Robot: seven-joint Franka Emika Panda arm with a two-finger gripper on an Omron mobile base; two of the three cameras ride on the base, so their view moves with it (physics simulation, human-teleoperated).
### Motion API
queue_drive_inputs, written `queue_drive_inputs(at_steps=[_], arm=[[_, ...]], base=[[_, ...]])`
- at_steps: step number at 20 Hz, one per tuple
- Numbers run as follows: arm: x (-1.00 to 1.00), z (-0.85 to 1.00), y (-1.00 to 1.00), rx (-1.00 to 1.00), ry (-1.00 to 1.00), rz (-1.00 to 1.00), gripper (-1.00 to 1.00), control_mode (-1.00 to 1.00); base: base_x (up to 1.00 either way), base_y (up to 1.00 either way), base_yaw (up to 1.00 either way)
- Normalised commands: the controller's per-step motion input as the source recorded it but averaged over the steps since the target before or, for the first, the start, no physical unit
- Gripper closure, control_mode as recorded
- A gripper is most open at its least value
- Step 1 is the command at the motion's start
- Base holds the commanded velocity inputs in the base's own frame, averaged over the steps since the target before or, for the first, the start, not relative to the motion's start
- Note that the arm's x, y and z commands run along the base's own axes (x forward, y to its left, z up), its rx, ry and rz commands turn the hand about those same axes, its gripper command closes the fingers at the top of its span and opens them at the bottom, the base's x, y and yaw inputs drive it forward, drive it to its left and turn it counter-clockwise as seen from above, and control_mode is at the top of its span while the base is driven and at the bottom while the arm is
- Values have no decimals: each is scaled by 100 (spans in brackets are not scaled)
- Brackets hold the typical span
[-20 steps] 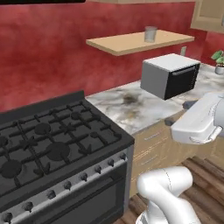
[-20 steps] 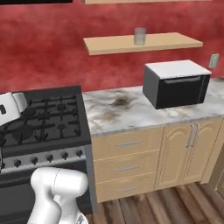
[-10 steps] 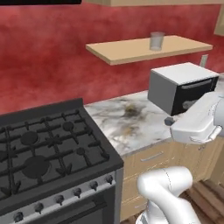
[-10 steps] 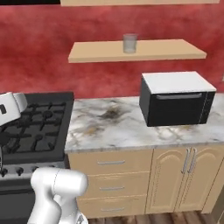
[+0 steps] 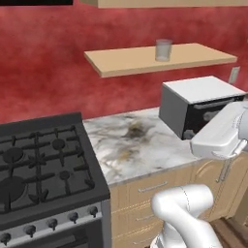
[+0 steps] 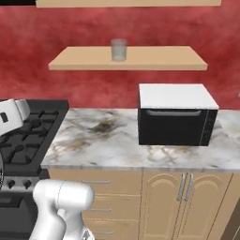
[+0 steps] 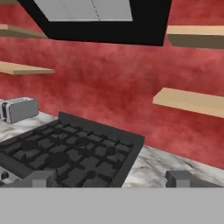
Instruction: There is a bowl on the dining counter. Grab a lemon wedge from the fridge and place it in the bowl. Then get the liquor bottle and glass cup from the cabinet and place them next to the bowl.
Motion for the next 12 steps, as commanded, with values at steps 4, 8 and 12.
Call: queue_drive_inputs(at_steps=[4, 8, 12], arm=[[0, 0, 0, 0, 0, 0, -100, 100], [0, 0, 0, 0, 0, 0, -100, 100], [0, 0, 0, 0, 0, 0, -100, 100]], base=[[45, -42, 19], [51, -40, 19], [50, -44, 19]])
